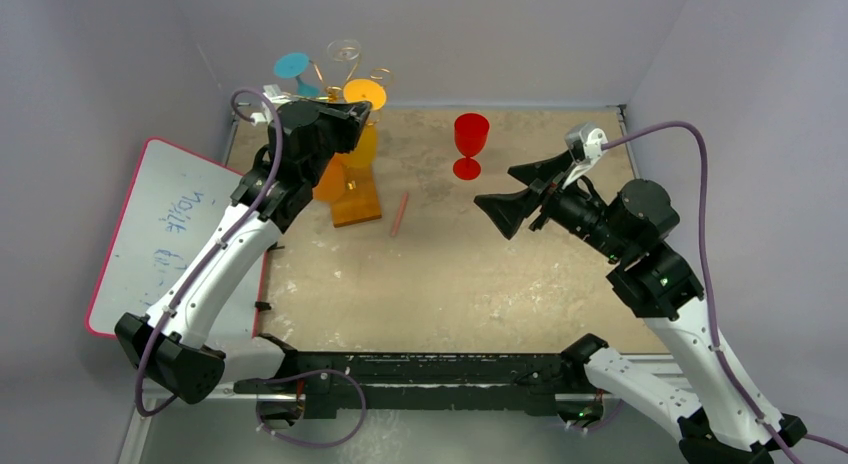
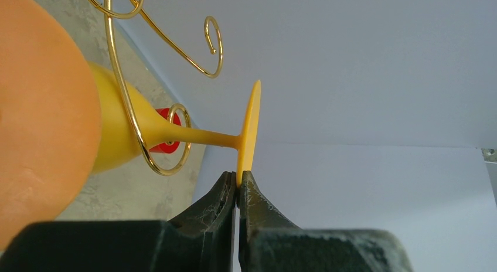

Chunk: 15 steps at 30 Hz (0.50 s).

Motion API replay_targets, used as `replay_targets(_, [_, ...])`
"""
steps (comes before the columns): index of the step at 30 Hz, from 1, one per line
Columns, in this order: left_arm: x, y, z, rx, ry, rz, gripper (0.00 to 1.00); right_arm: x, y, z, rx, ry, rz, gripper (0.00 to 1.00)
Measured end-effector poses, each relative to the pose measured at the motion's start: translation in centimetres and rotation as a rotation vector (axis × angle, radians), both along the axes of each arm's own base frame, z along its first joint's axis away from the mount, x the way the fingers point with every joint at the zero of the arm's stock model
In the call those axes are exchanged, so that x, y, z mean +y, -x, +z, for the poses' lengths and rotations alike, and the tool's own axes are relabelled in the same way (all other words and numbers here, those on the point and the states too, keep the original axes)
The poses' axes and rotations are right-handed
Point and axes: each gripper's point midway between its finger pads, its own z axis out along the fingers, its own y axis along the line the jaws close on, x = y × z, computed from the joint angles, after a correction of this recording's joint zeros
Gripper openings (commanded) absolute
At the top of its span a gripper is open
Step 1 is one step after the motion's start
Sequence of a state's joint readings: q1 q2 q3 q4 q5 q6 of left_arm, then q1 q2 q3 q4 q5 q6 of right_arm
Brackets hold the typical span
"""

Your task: Place the wine glass upside down on the wine glass rack

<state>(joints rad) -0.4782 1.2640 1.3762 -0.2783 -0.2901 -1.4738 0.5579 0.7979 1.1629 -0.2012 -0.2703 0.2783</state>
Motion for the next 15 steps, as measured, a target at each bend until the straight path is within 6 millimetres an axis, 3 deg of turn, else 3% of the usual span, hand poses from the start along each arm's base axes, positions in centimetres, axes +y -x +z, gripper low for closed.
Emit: replay_targets(15, [-0.78, 0.16, -0.02, -0.001, 0.003, -0.048, 0.00, -0.01, 0.03, -0.18, 0.007, 0.004, 0.000, 1.00])
